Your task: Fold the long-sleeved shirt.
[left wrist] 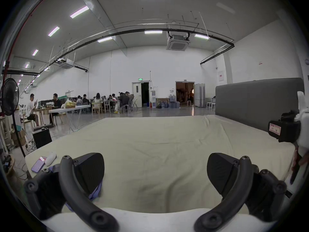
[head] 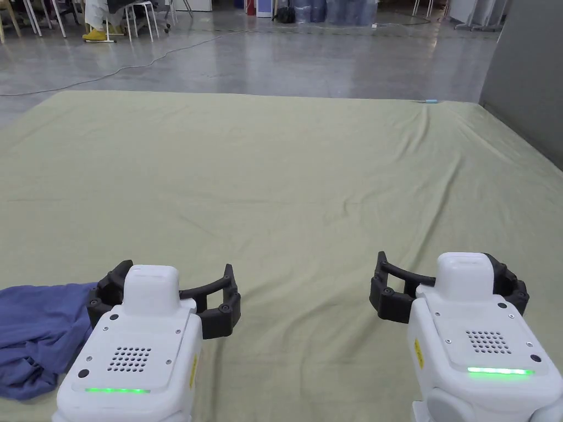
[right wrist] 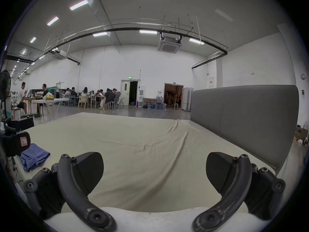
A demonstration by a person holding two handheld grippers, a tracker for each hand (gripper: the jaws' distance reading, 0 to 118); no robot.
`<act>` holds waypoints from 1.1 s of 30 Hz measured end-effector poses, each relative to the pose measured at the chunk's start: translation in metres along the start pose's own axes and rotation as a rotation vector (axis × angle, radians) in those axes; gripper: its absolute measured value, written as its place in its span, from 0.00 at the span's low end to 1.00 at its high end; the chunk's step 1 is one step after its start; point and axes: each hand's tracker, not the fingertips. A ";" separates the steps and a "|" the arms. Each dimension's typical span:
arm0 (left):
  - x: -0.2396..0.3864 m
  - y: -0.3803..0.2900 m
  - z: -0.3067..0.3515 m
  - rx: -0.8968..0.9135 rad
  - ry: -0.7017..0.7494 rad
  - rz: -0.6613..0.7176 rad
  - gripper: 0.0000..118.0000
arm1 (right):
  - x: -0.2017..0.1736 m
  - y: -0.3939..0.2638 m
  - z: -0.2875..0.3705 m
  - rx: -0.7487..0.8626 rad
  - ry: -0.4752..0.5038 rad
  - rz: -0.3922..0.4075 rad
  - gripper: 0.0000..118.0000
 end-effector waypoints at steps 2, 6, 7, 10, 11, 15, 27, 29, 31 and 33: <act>0.000 0.001 0.000 0.011 -0.001 -0.007 1.00 | -0.001 -0.001 0.000 0.002 -0.003 0.012 1.00; 0.001 0.003 0.001 0.017 -0.010 -0.008 1.00 | -0.001 0.000 0.000 0.005 -0.001 0.015 1.00; 0.001 0.003 0.001 0.015 -0.011 -0.009 1.00 | -0.001 0.000 0.001 0.006 -0.001 0.014 1.00; 0.002 0.002 0.000 0.005 -0.013 -0.013 1.00 | -0.001 0.001 0.001 0.007 -0.003 0.011 1.00; 0.002 0.002 0.001 0.007 -0.013 -0.013 1.00 | 0.000 0.001 0.001 0.007 -0.003 0.010 1.00; 0.001 0.003 0.002 0.009 -0.014 -0.010 1.00 | 0.000 0.002 0.001 0.008 0.002 0.007 1.00; 0.002 0.004 0.002 0.006 -0.030 -0.013 1.00 | -0.001 0.003 0.001 0.002 0.002 0.007 1.00; 0.001 0.004 0.002 0.012 -0.029 -0.008 1.00 | -0.002 0.002 0.001 -0.010 -0.002 0.014 1.00; 0.001 0.004 0.001 0.014 -0.014 -0.005 1.00 | -0.002 0.002 0.001 -0.010 0.001 0.013 1.00; 0.000 0.004 0.000 0.009 -0.015 -0.003 1.00 | -0.002 0.001 0.001 -0.011 0.004 0.011 1.00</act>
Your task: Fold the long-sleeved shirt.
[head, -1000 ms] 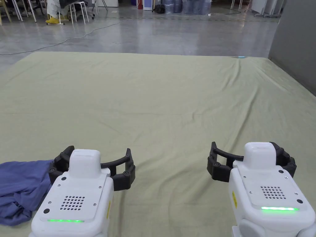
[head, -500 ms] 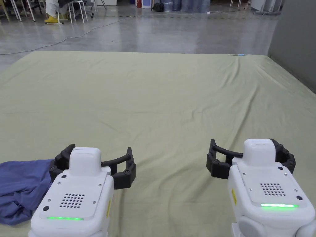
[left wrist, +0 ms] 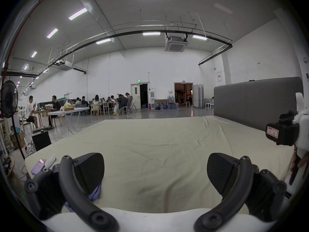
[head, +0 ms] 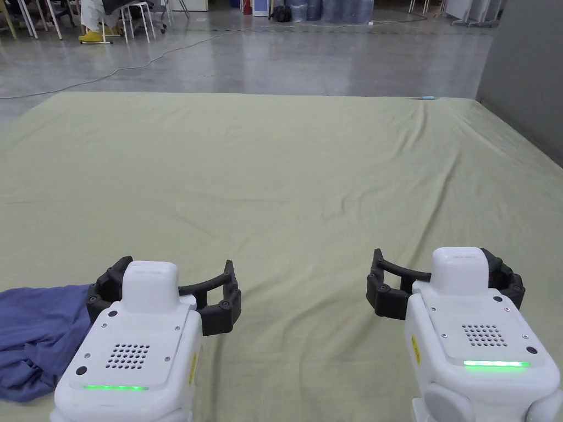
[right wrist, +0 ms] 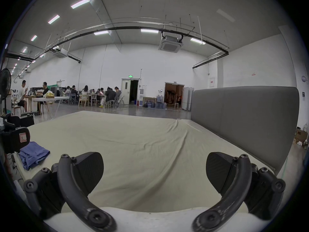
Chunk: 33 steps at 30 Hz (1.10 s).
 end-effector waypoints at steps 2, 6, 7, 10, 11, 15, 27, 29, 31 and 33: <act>0.000 0.000 0.000 0.001 -0.001 0.006 1.00 | 0.000 0.000 0.000 0.002 0.001 -0.002 1.00; 0.000 0.001 0.000 0.009 -0.002 0.001 1.00 | 0.000 0.001 0.000 0.002 0.005 -0.003 1.00; 0.000 0.001 0.000 0.010 -0.001 -0.002 1.00 | -0.001 0.001 0.000 0.001 0.006 -0.002 1.00; 0.000 0.003 -0.001 0.016 -0.001 -0.007 1.00 | -0.002 0.000 -0.001 0.000 0.003 0.005 1.00; 0.000 0.003 -0.001 0.019 -0.001 -0.007 1.00 | -0.002 0.000 -0.001 -0.003 0.003 0.008 1.00; 0.001 0.003 -0.003 0.016 0.002 -0.016 1.00 | -0.002 0.000 -0.001 -0.001 0.008 0.007 1.00; 0.002 0.007 -0.004 0.023 -0.013 -0.015 1.00 | -0.001 0.000 -0.002 0.000 -0.003 0.004 1.00; 0.002 0.008 -0.004 0.025 -0.016 -0.018 1.00 | -0.001 0.000 -0.003 -0.003 -0.008 0.004 1.00; 0.003 0.009 -0.004 0.023 -0.016 -0.022 1.00 | -0.001 -0.001 -0.003 -0.006 -0.007 0.002 1.00; 0.003 0.009 -0.004 0.025 -0.017 -0.023 1.00 | -0.001 -0.001 -0.004 -0.009 -0.009 0.005 1.00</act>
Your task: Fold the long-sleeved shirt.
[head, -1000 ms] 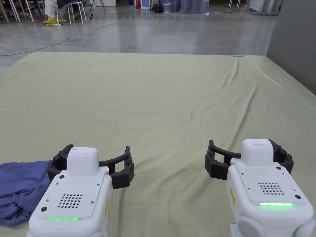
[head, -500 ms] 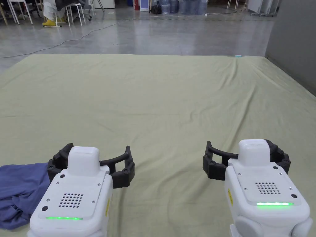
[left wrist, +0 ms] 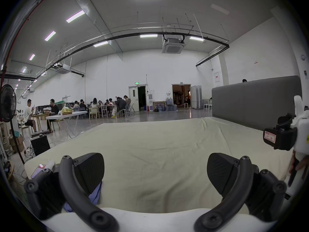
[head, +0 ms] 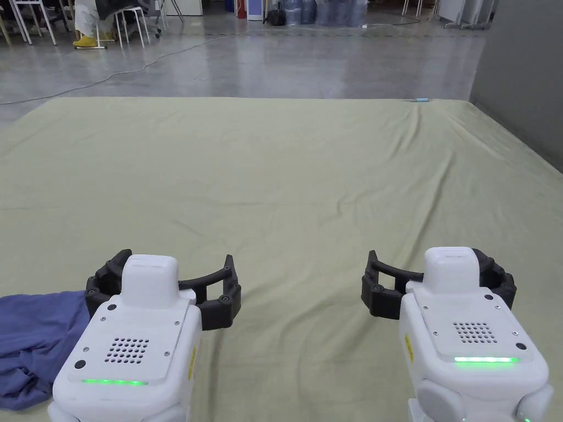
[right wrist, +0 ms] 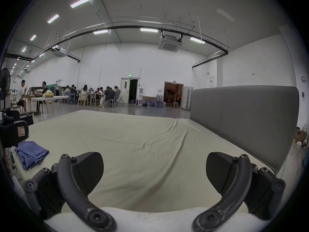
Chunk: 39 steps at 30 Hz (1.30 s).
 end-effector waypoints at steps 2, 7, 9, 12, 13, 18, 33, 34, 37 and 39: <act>0.000 0.001 0.000 0.000 0.000 0.001 1.00 | 0.000 0.000 0.000 0.002 -0.002 0.004 1.00; 0.000 0.001 -0.001 -0.002 0.001 0.005 1.00 | -0.001 0.001 0.000 0.001 -0.002 0.006 1.00; 0.001 0.001 0.000 -0.002 -0.001 0.013 1.00 | -0.001 0.000 0.000 0.001 0.000 0.010 1.00; 0.001 0.001 0.000 -0.003 -0.001 0.010 1.00 | -0.002 0.000 0.000 0.001 -0.001 0.020 1.00; 0.001 0.001 0.000 -0.001 -0.001 0.006 1.00 | -0.002 0.000 0.000 0.000 -0.001 0.021 1.00; 0.001 0.001 0.002 0.002 0.001 0.004 1.00 | -0.001 -0.001 0.000 -0.008 0.003 0.010 1.00; 0.003 -0.002 0.003 0.001 -0.024 0.002 1.00 | 0.000 -0.001 0.001 -0.005 -0.009 0.001 1.00; 0.004 -0.002 0.003 0.002 -0.025 0.000 1.00 | 0.000 -0.002 0.001 -0.005 -0.006 0.001 1.00; 0.004 -0.002 0.003 0.001 -0.027 -0.002 1.00 | -0.001 0.000 -0.001 0.028 0.040 -0.038 1.00; 0.004 -0.002 0.002 -0.002 -0.028 -0.001 1.00 | -0.005 0.006 -0.001 -0.007 0.018 -0.107 1.00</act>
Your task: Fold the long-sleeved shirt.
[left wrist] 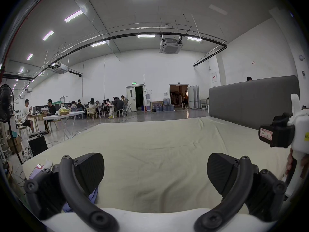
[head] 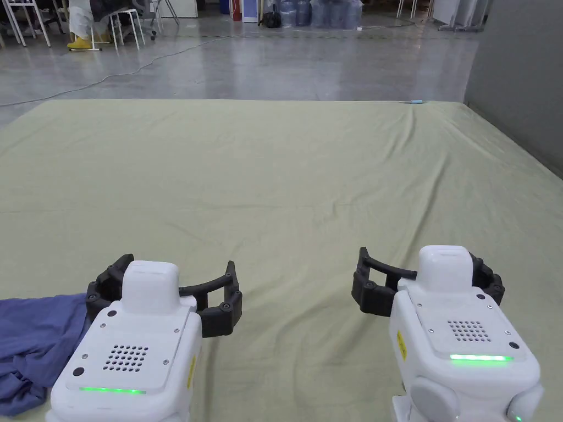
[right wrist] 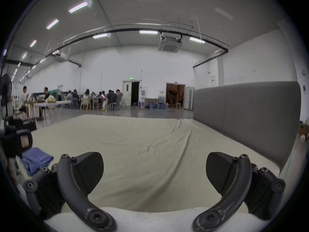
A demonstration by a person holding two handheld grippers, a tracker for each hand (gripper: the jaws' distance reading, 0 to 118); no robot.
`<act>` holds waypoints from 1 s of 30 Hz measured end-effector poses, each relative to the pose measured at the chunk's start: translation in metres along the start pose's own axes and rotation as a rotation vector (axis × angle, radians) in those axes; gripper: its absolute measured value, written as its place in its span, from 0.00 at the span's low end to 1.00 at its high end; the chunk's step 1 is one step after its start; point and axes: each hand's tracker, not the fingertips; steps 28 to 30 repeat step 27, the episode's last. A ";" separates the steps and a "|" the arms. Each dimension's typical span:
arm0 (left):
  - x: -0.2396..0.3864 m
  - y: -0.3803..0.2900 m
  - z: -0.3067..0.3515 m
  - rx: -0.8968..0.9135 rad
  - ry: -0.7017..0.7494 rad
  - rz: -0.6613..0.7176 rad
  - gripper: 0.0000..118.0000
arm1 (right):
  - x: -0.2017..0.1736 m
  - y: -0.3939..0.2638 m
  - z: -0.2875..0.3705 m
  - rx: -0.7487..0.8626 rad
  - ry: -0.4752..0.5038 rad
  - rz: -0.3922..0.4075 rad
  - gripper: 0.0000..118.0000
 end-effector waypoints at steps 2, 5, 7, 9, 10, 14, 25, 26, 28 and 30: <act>-0.001 -0.001 -0.001 -0.006 0.000 -0.002 1.00 | -0.002 0.003 0.000 -0.019 -0.037 -0.037 1.00; -0.001 0.000 -0.001 -0.013 0.005 -0.006 1.00 | -0.003 0.007 0.001 -0.051 -0.071 -0.049 1.00; -0.002 0.000 -0.001 -0.011 0.009 -0.005 1.00 | -0.003 0.009 0.001 -0.050 -0.073 -0.055 1.00; -0.003 0.001 0.000 -0.011 0.009 -0.006 1.00 | 0.000 0.010 0.002 -0.061 -0.052 -0.076 1.00; -0.003 0.001 0.000 -0.012 0.010 -0.008 1.00 | 0.000 0.011 0.002 -0.070 -0.045 -0.090 1.00; -0.002 0.001 0.000 -0.010 0.009 -0.019 1.00 | -0.006 0.012 0.006 -0.065 -0.088 -0.059 1.00; -0.002 0.002 0.000 -0.009 0.010 -0.023 1.00 | -0.018 0.008 0.008 -0.036 -0.152 0.039 1.00; -0.002 0.002 -0.001 -0.012 0.010 -0.018 1.00 | -0.019 0.007 0.010 -0.032 -0.153 0.046 1.00; -0.002 0.002 0.000 -0.014 0.008 -0.015 1.00 | -0.019 0.005 0.011 -0.022 -0.145 0.052 1.00; -0.002 0.002 0.000 -0.014 0.008 -0.015 1.00 | -0.019 0.005 0.011 -0.022 -0.145 0.052 1.00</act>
